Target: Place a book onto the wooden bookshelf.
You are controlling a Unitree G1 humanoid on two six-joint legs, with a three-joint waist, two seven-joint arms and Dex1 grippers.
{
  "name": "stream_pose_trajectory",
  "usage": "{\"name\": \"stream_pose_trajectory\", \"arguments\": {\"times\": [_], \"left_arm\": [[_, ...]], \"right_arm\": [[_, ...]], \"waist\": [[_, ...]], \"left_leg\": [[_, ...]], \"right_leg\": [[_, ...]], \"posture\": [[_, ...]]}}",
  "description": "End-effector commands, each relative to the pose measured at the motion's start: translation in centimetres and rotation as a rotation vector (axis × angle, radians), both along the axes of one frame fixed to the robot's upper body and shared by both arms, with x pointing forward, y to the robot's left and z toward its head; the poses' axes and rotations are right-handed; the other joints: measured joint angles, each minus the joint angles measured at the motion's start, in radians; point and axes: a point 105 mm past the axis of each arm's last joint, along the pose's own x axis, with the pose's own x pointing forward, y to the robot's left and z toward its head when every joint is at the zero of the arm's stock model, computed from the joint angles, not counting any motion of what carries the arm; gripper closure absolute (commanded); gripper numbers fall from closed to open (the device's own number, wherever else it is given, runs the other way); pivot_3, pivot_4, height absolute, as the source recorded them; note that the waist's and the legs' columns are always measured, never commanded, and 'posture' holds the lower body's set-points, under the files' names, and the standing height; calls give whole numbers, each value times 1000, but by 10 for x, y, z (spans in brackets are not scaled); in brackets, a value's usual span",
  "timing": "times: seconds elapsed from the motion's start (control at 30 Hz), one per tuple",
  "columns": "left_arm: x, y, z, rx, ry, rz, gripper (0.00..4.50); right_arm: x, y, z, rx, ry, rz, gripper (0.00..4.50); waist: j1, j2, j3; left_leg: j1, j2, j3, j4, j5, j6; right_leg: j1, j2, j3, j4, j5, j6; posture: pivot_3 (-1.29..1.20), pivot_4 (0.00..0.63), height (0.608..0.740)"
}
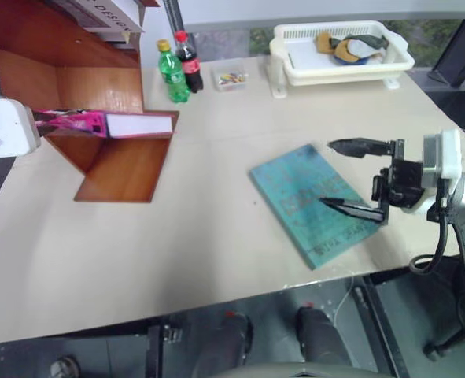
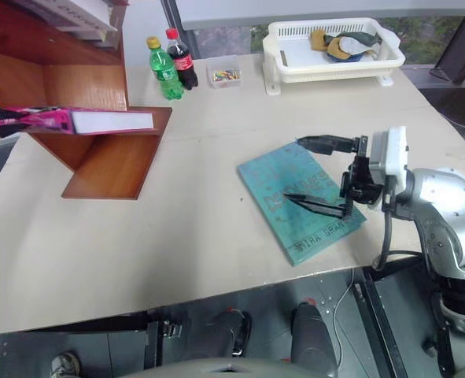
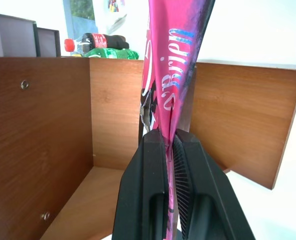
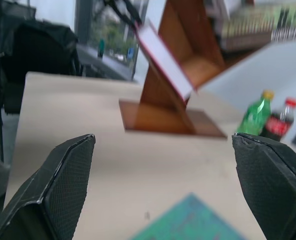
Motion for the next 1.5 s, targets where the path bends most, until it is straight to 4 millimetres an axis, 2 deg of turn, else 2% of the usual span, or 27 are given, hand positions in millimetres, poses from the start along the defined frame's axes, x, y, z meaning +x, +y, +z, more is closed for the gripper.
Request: {"name": "stream_pose_trajectory", "arguments": {"times": [0.03, 0.3, 0.6, 0.7, 0.8, 0.93, 1.07, 1.17, 1.27, 1.4, 1.5], "left_arm": [[5, 0, -5, -28, -3, 16, 4260], [11, -7, -7, -41, -22, 16, 4260], [17, -6, -7, -77, -78, 44, 4260], [19, -5, -5, -101, -118, 58, 3441], [20, -5, -5, -106, -115, 62, 2336], [10, -9, -3, -172, -102, -16, 423], [-8, -5, 5, -231, -103, -54, 423], [-22, -16, 12, -339, -105, -120, 423], [-30, -27, 15, -429, -96, -153, 423], [-42, -48, 14, -610, -4, -188, 423], [-49, -77, 6, -781, 70, -272, 423]], "right_arm": [[-9, 8, 18, 69, -34, 17, 0], [-10, 21, 36, 215, -19, 43, 0], [-8, 21, 43, 269, -1, 55, 0], [-6, 20, 38, 242, -1, 41, 0], [-5, 17, 35, 229, 1, 31, 0], [-6, 14, 33, 221, 5, 29, 0], [-7, 10, 29, 211, 21, 29, 0], [-6, 7, 26, 202, 36, 32, 0], [-5, 3, 22, 185, 52, 33, 0], [-3, -3, 16, 154, 79, 23, 0], [1, -8, 4, 91, 98, -5, 0]], "waist": [[-2, 0, 0], [-4, 0, 0], [10, 0, 0], [11, 0, 0], [9, 0, 0], [6, -1, 0], [3, -2, 0], [-3, -2, 0], [-5, -2, 0], [-7, -2, 0], [-9, -2, 0]], "left_leg": [[0, 0, 0, 0, 0, 0], [-2, 0, 1, 0, 0, -1], [-2, 0, 1, 0, 0, -1], [-2, 0, 1, 0, 0, -1], [-2, 1, 1, 0, 0, -1], [-5, 2, 2, 0, 0, -3], [-11, 2, 3, 0, 0, -8], [-21, 3, 6, 1, 0, -8], [-22, 3, 6, 2, 0, -8], [-21, 3, 6, 2, 0, -7], [-21, 4, 6, 2, 0, -7]], "right_leg": [[0, 0, 0, 0, 0, 0], [-3, 0, 1, 0, 1, -2], [-3, 0, 1, 0, 2, -2], [-2, 1, 0, 0, 2, -2], [-3, 2, 1, 0, 2, -3], [-6, 2, 1, 0, 2, -3], [-13, 3, 1, -1, 2, -4], [-23, 2, 1, 0, 3, -5], [-23, 2, 0, -1, 3, -5], [-23, 2, 0, -1, 3, -5], [-23, 2, 0, 0, 3, -5]], "posture": [[0, 150, 740], [0, 150, 740], [0, 150, 740], [0, 150, 740], [0, 150, 740], [0, 150, 740], [0, 150, 740], [0, 150, 740], [0, 150, 740], [0, 150, 740], [0, 150, 740]]}}
